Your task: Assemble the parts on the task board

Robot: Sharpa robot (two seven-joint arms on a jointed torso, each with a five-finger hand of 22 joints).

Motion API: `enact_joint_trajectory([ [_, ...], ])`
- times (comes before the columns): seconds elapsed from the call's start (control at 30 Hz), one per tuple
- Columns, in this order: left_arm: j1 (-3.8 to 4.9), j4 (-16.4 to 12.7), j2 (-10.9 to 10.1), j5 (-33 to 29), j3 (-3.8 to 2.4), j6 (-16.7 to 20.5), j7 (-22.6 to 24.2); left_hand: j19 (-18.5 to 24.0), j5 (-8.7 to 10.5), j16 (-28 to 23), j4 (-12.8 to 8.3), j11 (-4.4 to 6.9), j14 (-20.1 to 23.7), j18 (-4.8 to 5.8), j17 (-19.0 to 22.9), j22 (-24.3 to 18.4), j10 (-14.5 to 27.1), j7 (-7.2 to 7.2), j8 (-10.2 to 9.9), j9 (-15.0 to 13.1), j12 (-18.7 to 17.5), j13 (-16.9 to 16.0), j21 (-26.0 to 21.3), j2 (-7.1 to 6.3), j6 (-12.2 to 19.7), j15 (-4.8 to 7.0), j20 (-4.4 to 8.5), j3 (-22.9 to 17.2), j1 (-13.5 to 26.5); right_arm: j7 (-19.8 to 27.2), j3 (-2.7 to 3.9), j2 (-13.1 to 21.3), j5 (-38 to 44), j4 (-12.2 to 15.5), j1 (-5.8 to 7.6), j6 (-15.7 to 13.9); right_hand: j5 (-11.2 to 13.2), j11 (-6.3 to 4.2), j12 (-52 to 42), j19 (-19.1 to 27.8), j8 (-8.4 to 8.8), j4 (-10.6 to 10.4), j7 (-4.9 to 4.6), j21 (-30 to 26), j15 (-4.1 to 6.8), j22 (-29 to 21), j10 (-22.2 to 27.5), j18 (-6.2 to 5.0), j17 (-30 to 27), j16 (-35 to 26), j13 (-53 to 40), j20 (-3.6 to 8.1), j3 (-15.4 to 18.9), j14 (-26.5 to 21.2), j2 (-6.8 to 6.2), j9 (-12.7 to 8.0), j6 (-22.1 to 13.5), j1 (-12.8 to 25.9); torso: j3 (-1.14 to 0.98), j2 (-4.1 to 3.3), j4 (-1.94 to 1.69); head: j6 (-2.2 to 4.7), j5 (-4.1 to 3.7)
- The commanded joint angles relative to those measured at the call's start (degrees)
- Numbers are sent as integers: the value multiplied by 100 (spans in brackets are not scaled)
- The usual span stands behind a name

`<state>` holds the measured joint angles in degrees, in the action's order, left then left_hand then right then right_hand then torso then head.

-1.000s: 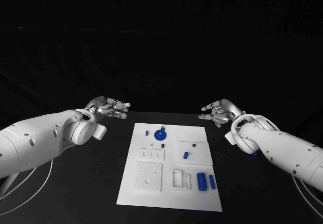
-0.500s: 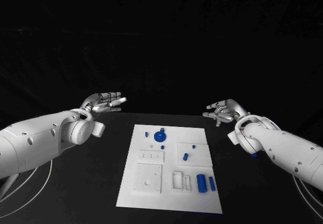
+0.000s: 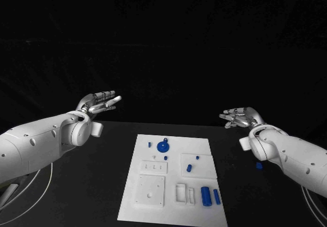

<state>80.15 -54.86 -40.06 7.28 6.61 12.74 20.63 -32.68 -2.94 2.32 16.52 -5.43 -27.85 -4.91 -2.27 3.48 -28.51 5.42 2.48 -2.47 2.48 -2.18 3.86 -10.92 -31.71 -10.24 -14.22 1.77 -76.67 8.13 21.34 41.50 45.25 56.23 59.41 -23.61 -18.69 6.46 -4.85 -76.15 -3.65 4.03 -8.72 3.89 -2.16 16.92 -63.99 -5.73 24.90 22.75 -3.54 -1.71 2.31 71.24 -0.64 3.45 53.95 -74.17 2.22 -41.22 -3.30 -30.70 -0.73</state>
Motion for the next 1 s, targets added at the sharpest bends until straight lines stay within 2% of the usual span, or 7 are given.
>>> enact_joint_trajectory([
  [0.03,29,116,36,-248,-14,60,304,-9,6,2,-23,-8,-72,-130,-6,-8,-67,-5,4,-7,-21,-8,-3,81,-47,20,-85,-51,13,398,3,-1,-665,-109,25,209,-18,15,71,-83,26,50,2,48,-32,-331,74,-100,-144,92,9,4,28,-29,62,-5,-39,5,-2,-1,-2,-16,-25],
  [0.23,43,104,28,-293,-19,23,271,-211,-11,22,-349,-82,-407,-274,-22,22,-349,69,17,-17,-9,-20,57,322,-262,-12,-123,-186,3,280,3,100,-82,-155,45,340,-77,-79,71,-320,24,239,8,244,81,-577,-253,-112,-157,344,14,125,-177,92,104,-2,88,-80,-5,2,-9,-82,-84],
  [0.33,46,-47,-12,-237,-18,-25,179,-1183,-340,115,-1109,-249,-2604,-119,-125,160,-1344,223,32,-37,28,-69,453,745,-815,-108,216,-95,58,126,3,243,623,-75,49,532,-148,-285,-88,-542,12,393,95,433,228,-511,-831,-106,-61,520,5,250,-336,312,58,11,460,-133,-12,3,-17,-164,-250],
  [0.43,46,-277,-87,-135,-15,-79,72,-1511,-450,207,-1641,-388,-3107,70,-149,183,-2250,320,80,-74,75,-97,728,1068,-1418,66,474,76,103,0,3,374,1145,-20,49,706,-137,-515,-293,-926,8,536,176,756,415,-349,-1416,-67,172,874,-96,431,-396,693,-19,13,586,-166,-15,3,-4,-266,-462],
  [0.53,46,-610,-192,24,-8,-132,-46,-1717,-452,288,-1807,-363,-3378,130,-143,198,-2877,333,87,-95,84,-120,873,1179,-1916,171,604,159,63,-102,3,542,1521,31,24,866,-193,-596,-419,-1018,9,685,206,1108,518,-97,-1640,33,626,1392,-277,584,-463,695,-82,14,629,-144,-21,6,26,-376,-733],
  [0.63,44,-896,-282,127,4,-160,-127,-2019,-465,541,-1913,-269,-3763,147,-167,250,-3250,303,118,-132,113,-121,1069,1269,-2429,333,763,217,13,-161,3,695,1719,84,-27,914,-194,-618,-585,-907,9,811,215,1467,548,219,-1603,71,1031,1855,-562,640,-514,530,-96,14,644,-89,-31,13,54,-439,-850],
  [1.0,7,-1857,-579,249,139,-201,-291,-2105,-476,787,-2100,-188,-3832,287,-151,179,-3582,317,112,-128,107,-124,1224,1432,-2497,418,906,449,-5,-510,-3,1261,2235,368,-374,903,-158,-624,-3472,-336,7,900,237,2948,553,1909,-221,-89,2093,3112,-3196,631,-332,335,-97,16,620,-63,-87,71,196,-570,-1098],
])
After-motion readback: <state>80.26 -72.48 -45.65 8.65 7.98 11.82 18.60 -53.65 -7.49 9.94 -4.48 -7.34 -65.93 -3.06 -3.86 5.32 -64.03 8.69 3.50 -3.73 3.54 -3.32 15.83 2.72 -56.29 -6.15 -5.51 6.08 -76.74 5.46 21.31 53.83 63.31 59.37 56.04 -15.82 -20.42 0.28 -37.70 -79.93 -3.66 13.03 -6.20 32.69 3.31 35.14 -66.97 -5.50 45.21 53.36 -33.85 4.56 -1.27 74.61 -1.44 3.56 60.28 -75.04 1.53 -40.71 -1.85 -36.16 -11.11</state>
